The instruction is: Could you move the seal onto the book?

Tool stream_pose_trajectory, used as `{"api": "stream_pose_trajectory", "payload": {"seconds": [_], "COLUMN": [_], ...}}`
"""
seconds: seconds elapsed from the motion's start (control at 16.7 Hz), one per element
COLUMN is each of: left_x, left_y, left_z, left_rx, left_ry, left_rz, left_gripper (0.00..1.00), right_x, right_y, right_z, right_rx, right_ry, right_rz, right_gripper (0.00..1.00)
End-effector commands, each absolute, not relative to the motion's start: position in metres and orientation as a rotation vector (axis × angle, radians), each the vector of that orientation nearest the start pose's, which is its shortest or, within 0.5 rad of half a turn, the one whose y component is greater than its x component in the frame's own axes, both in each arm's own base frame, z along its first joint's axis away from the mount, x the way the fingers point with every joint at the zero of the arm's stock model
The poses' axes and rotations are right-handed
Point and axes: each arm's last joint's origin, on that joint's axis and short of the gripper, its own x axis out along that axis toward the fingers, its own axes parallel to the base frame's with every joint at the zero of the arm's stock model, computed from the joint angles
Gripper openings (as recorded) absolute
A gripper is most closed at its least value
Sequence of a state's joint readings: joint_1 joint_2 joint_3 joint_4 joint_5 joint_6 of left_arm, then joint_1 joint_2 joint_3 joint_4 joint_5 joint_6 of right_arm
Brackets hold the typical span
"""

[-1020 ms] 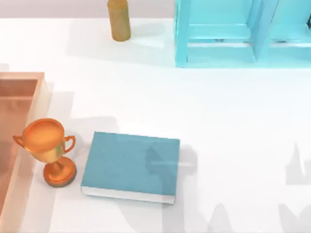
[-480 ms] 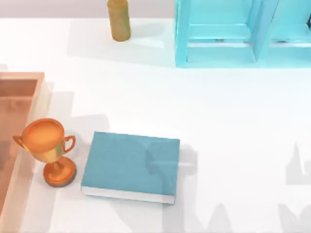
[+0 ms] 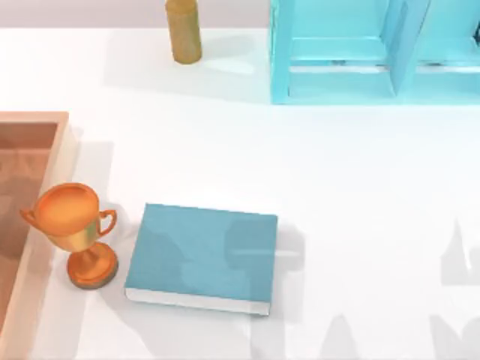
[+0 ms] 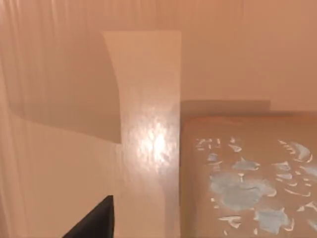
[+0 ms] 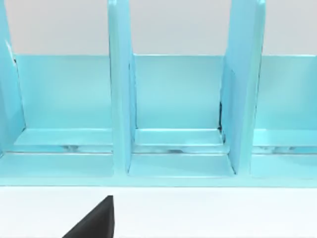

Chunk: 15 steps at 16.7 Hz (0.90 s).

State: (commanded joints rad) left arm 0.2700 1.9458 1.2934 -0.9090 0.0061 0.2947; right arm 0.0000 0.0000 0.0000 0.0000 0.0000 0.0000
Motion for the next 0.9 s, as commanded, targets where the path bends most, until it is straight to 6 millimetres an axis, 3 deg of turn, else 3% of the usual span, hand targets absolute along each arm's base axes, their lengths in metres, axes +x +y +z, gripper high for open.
{"api": "stream_pose_trajectory", "payload": {"seconds": [0.3, 0.9], "left_x": [0.3402, 0.3402], "left_y": [0.0968, 0.0968], "left_z": [0.1412, 0.1412], "left_rx": [0.012, 0.012], "left_ry": [1.563, 1.563], "left_rz": [-0.017, -0.017], "left_gripper": [1.00, 0.25], "right_x": [0.1057, 0.1057], "right_y": [-0.0012, -0.0012], "right_z": [0.1600, 0.1600], "right_rx": [0.000, 0.000], "right_ry": [0.000, 0.000], "right_rz": [0.000, 0.000], "right_gripper": [1.00, 1.00]}}
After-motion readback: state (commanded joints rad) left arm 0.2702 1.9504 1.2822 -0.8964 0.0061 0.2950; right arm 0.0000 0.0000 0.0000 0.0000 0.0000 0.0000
